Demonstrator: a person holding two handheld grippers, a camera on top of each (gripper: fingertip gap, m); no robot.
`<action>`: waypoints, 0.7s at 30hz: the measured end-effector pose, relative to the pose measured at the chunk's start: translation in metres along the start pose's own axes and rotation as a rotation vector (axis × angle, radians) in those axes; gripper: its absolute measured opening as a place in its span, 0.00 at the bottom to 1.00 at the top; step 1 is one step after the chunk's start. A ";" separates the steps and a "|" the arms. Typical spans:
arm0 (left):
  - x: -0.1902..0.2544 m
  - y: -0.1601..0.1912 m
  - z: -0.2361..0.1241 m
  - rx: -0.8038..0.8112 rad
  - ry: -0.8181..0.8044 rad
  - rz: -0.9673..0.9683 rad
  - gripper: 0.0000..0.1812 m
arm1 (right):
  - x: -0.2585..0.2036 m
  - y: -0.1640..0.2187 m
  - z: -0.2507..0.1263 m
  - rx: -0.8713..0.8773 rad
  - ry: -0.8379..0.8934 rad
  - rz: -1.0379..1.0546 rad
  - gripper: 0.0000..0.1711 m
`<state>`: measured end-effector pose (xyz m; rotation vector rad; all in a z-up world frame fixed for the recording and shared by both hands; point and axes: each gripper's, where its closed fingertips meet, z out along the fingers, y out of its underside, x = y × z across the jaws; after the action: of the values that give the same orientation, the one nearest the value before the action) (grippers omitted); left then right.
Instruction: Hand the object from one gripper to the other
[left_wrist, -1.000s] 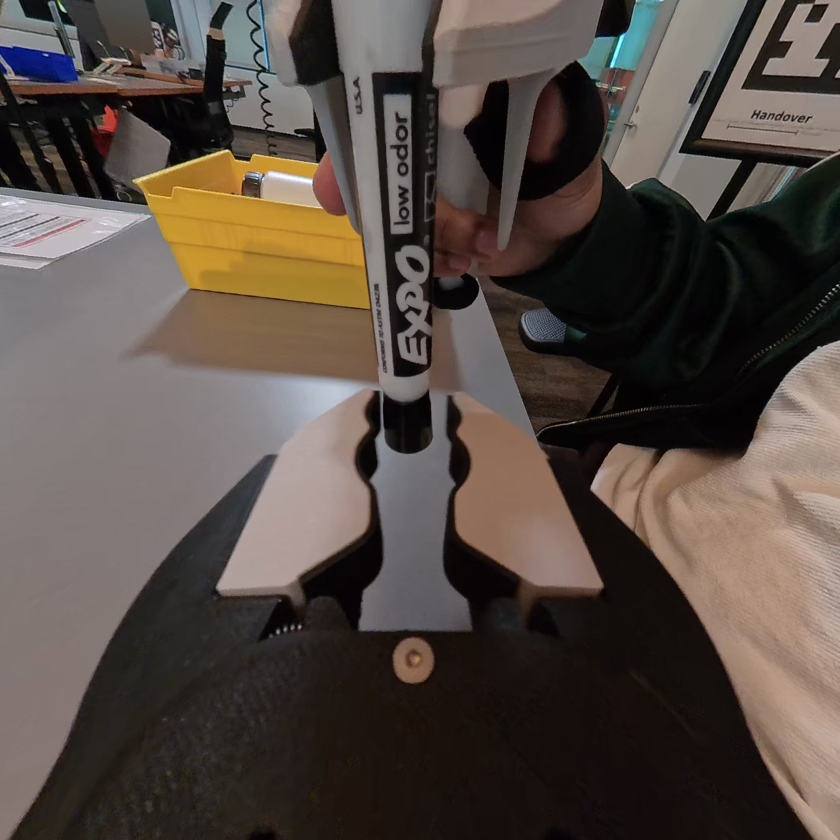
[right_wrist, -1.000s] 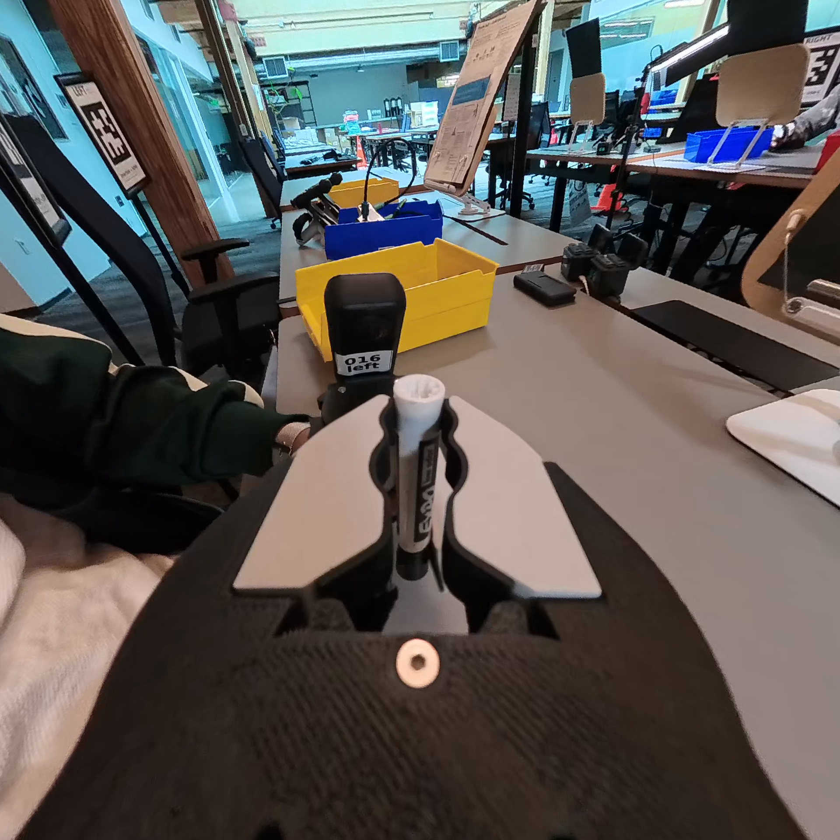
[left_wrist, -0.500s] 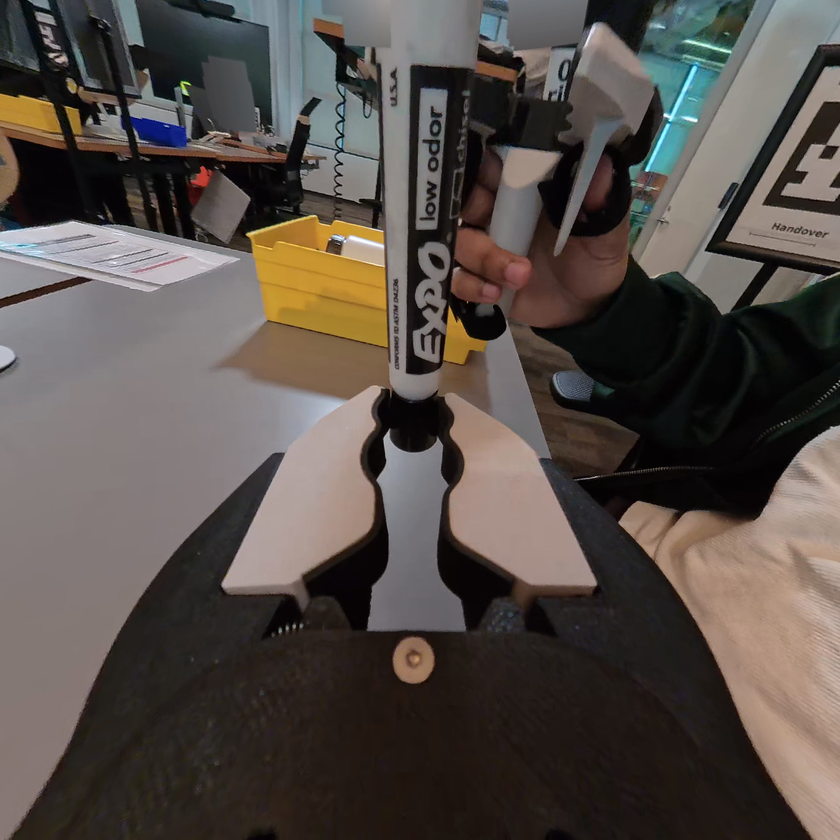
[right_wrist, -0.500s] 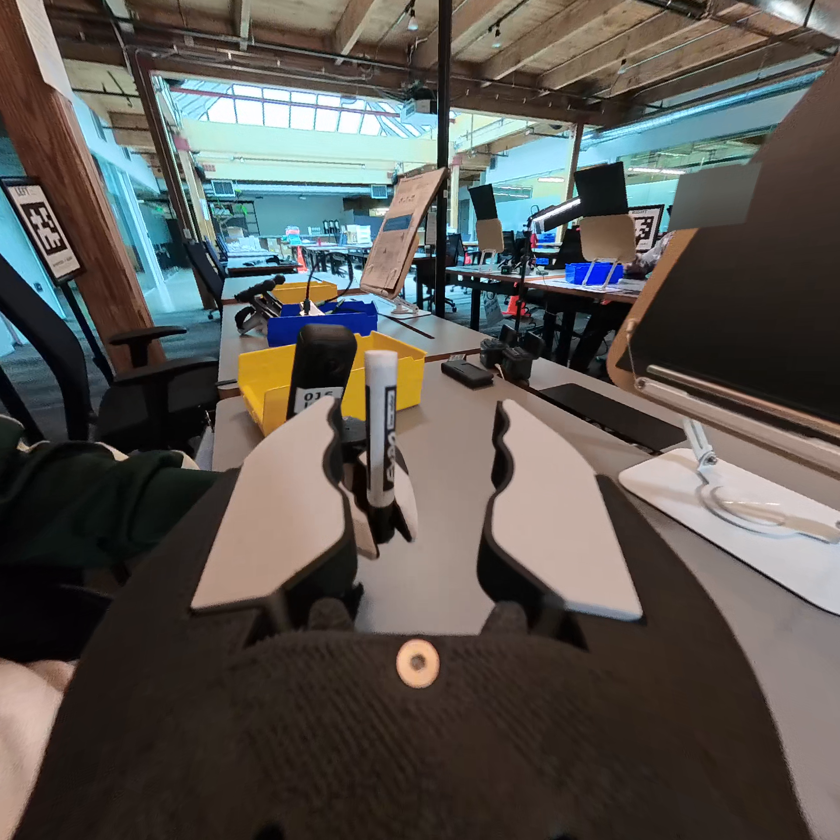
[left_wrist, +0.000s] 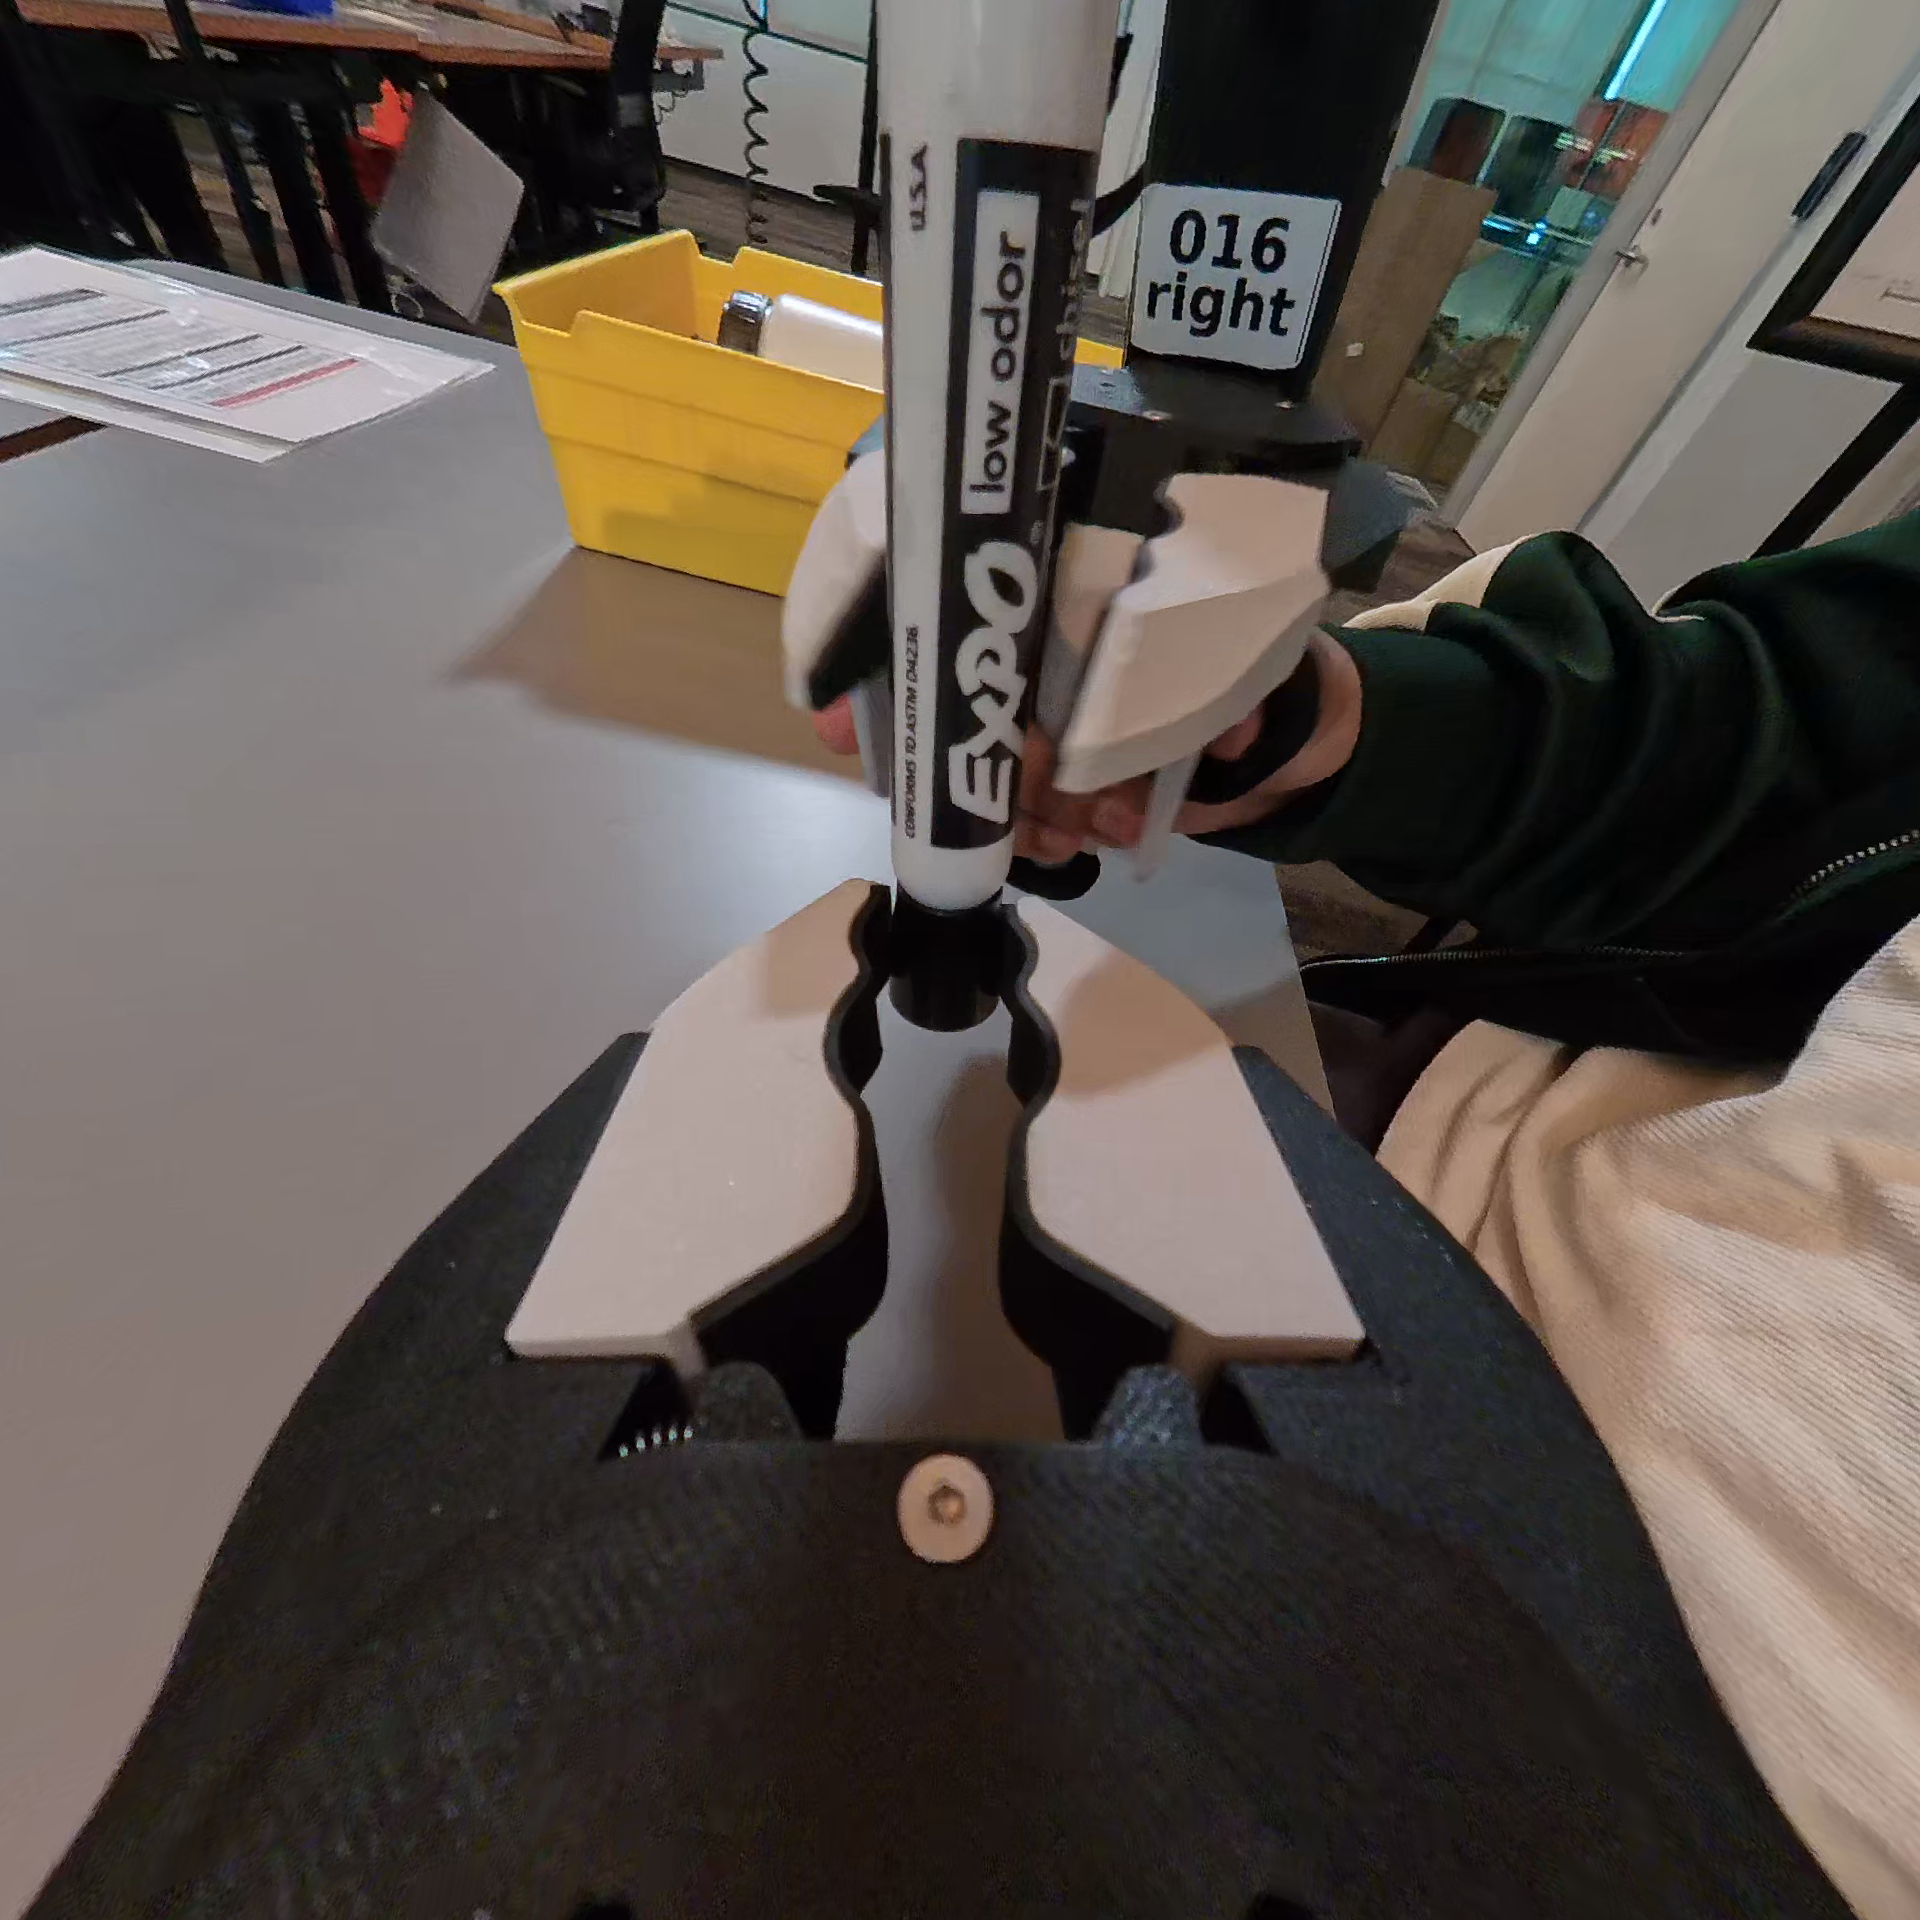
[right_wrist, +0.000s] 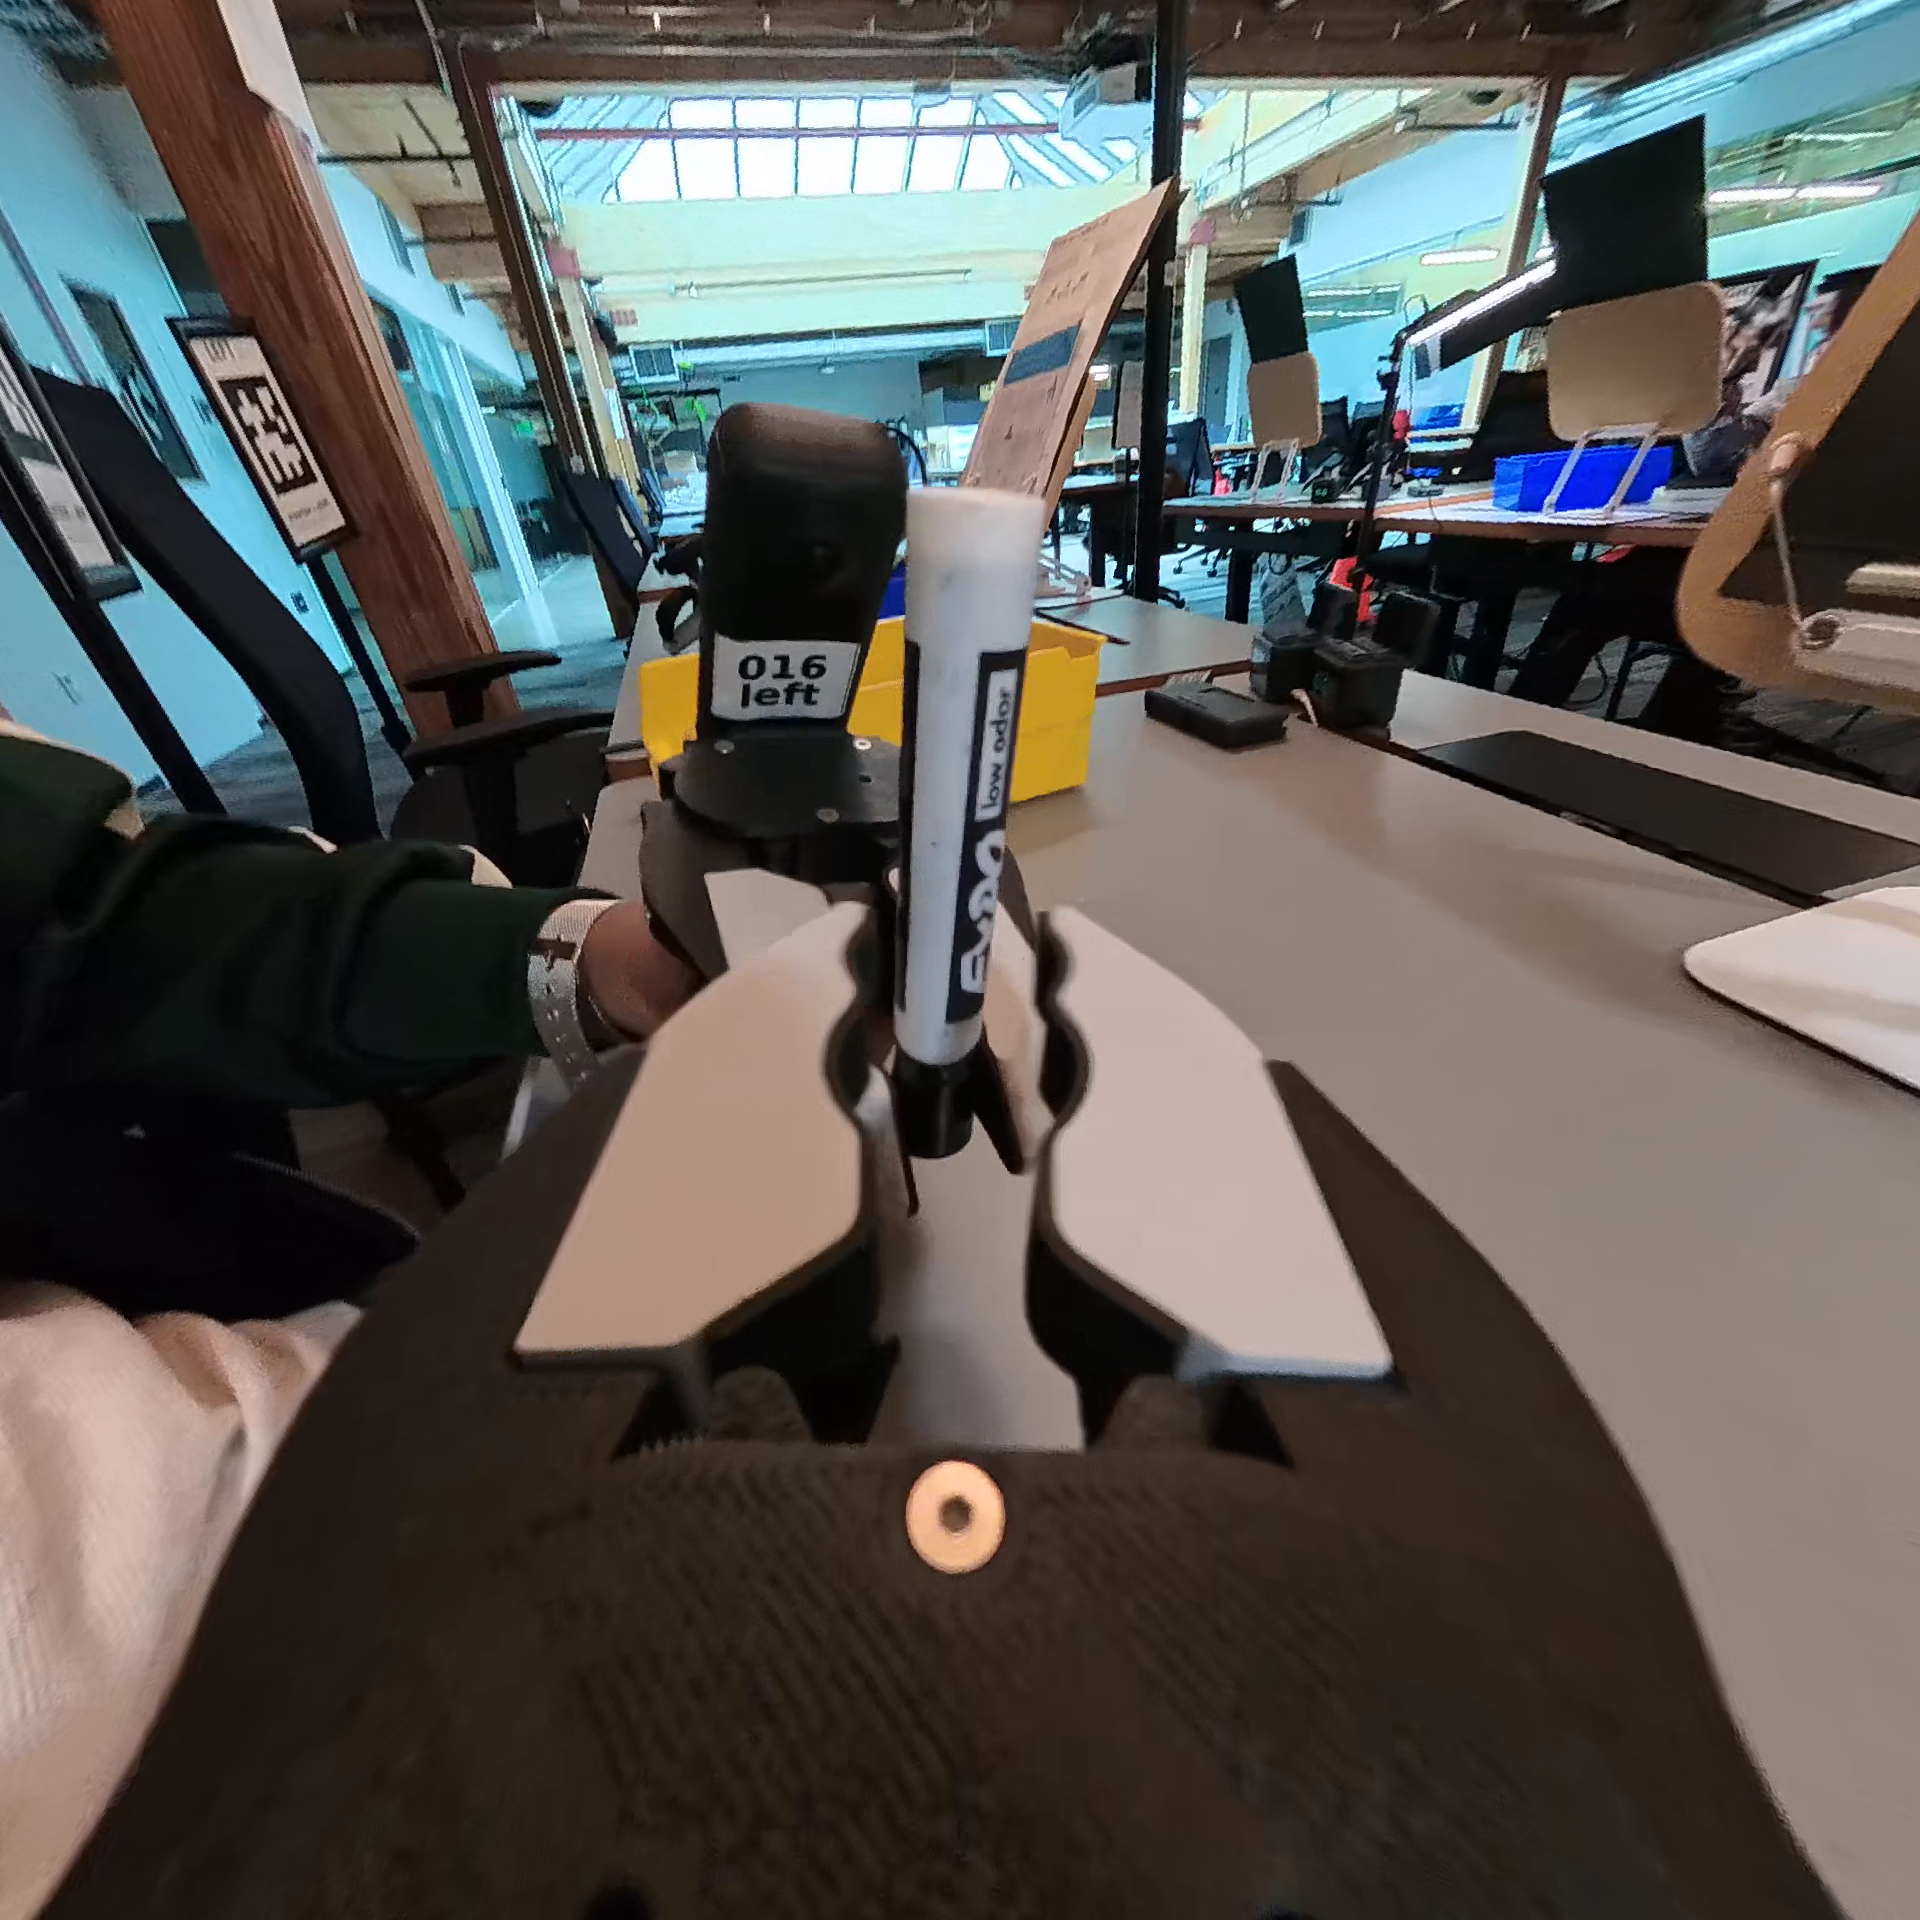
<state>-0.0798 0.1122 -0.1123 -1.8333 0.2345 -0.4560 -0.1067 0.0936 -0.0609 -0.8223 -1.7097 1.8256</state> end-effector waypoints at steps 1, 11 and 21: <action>0.001 0.001 0.001 0.000 0.004 -0.003 0.11 | -0.001 0.002 0.000 -0.007 -0.005 -0.013 0.11; 0.004 -0.001 0.002 0.020 0.017 -0.007 0.11 | -0.004 0.000 -0.002 0.004 -0.011 -0.034 0.10; 0.001 0.002 -0.005 0.011 0.072 -0.017 0.29 | 0.003 -0.003 -0.009 0.023 0.002 -0.009 0.10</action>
<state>-0.0807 0.1064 -0.1130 -1.8111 0.2655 -0.5347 -0.1019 0.1022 -0.0582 -0.8048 -1.6857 1.8346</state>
